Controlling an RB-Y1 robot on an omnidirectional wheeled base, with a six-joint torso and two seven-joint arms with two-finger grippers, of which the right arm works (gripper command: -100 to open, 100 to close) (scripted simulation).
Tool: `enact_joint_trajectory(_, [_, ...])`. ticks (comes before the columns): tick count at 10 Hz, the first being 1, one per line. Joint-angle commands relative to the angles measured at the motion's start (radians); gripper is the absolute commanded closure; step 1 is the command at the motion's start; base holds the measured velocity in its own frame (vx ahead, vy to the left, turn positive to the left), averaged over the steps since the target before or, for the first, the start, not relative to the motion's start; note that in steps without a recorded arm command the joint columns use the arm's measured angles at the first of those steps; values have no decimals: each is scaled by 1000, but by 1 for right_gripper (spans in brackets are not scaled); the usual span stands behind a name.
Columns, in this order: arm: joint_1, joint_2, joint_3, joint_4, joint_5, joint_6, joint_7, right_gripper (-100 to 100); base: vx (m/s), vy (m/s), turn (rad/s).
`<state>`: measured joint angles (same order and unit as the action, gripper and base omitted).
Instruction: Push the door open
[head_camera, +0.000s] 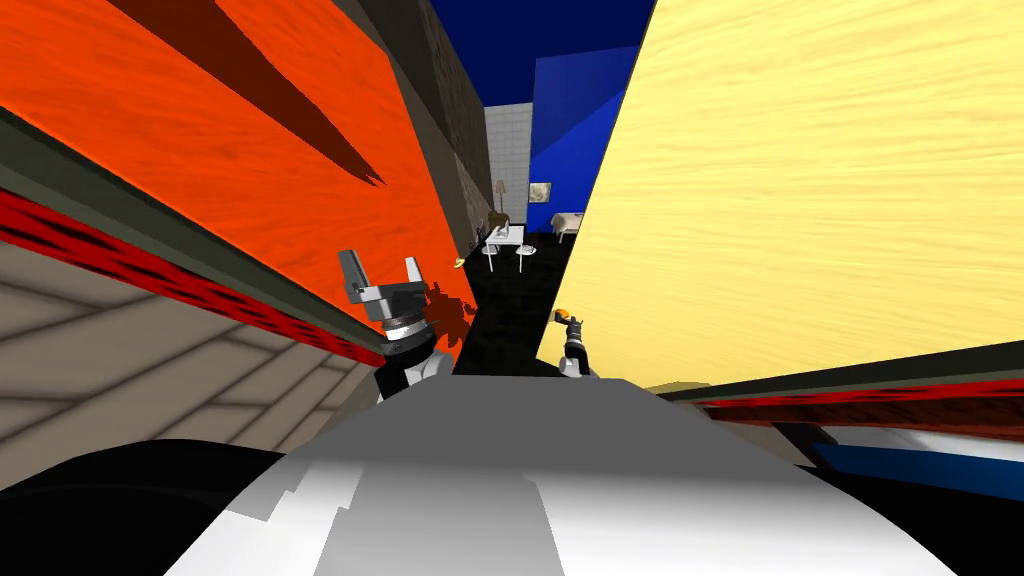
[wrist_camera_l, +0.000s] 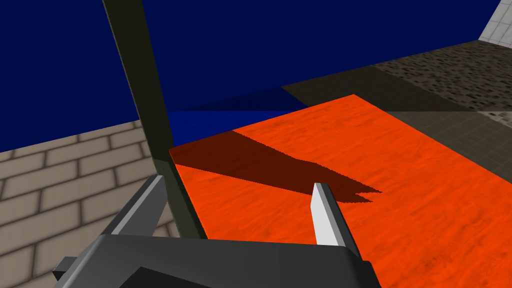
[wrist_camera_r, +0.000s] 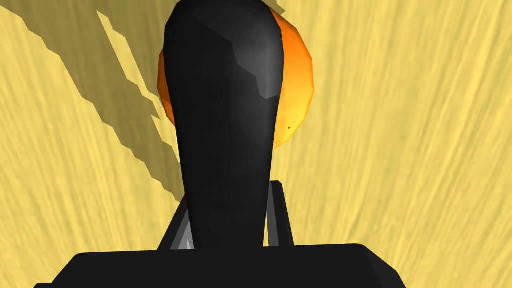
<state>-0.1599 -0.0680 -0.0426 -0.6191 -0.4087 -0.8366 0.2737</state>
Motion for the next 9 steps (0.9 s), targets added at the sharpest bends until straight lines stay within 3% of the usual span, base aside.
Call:
enact_joint_trajectory(1, [-4,-16,-29,8,-17,-12,8,100,203,29,-75])
enact_joint_trajectory(9, [-7,-5,-104,10,-70,-15,35,100,175,54,-69])
